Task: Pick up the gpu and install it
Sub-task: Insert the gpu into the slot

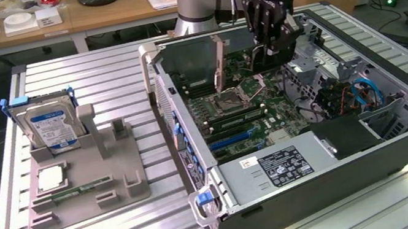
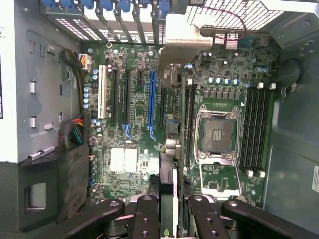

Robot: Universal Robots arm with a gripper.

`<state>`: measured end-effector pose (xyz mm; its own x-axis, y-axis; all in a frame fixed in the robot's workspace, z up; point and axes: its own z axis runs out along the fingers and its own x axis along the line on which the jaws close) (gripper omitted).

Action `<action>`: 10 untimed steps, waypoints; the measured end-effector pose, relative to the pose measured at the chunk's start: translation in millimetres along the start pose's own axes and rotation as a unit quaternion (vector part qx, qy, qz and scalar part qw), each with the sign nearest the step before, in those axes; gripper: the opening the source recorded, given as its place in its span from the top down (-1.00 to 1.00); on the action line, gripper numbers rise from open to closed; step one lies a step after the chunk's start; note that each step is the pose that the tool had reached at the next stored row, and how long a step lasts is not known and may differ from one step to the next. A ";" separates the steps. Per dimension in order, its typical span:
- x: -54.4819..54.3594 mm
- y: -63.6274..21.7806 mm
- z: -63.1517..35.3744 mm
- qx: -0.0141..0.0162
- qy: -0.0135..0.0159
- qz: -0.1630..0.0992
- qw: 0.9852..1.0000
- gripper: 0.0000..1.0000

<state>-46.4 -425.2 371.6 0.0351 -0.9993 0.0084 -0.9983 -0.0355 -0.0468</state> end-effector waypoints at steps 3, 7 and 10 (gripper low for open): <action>1.4 0.0 0.8 0.000 0.000 0.000 1.000 0.46; 2.6 1.2 2.3 0.000 0.000 0.000 1.000 0.46; 2.5 2.9 5.0 0.000 -0.001 0.000 1.000 0.46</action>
<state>-48.9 -427.9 366.5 0.0352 -0.9994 0.0070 -0.9983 -0.0355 -0.0468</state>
